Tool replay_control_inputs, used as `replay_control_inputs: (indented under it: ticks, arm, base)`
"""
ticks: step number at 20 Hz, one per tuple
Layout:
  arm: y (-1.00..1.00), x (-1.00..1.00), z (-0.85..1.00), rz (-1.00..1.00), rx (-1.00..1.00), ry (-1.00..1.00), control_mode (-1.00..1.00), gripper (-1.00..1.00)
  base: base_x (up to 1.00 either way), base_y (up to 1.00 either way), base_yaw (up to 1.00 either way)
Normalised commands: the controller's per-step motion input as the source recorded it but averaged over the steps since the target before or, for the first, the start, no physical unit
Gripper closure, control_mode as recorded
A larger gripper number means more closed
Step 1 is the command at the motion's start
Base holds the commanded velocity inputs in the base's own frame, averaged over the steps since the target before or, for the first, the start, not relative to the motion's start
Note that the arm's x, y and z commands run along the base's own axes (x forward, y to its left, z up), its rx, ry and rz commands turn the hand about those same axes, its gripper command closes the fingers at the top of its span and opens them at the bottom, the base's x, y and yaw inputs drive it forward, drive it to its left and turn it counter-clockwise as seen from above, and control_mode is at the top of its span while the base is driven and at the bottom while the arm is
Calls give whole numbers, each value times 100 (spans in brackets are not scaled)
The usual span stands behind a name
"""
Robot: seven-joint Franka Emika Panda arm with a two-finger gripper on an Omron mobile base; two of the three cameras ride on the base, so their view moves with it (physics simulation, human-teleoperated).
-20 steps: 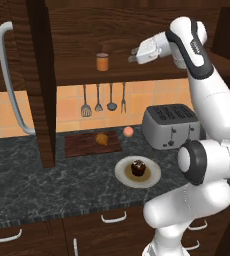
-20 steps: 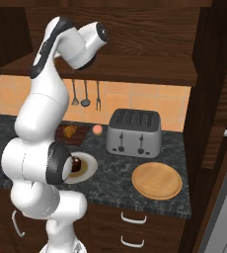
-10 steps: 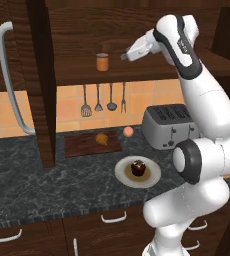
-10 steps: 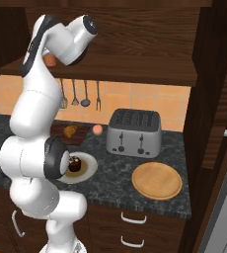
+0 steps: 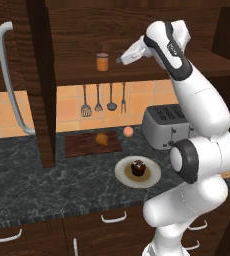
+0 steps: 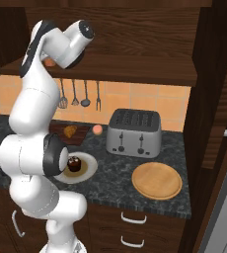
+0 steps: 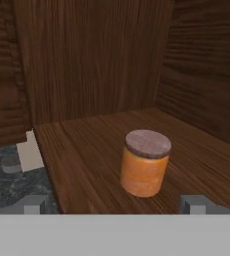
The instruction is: From the different types of pastries on the counter, select a croissant and place it on the cutting board. Then retrieve a jar of jam from the cabinet and place it alongside the croissant on the cutting board.
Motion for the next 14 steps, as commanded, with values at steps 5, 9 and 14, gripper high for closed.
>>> replay_control_inputs:
  ticks: [5,9,14]
  arm:
    - [1,30,-6,-3,0,0,-100,-100]
    - [0,28,-3,-2,0,0,-100,-100]
    - [0,16,0,0,0,0,-100,-100]
  base:
    - [0,0,0]
    - [0,0,0]
    - [0,0,0]
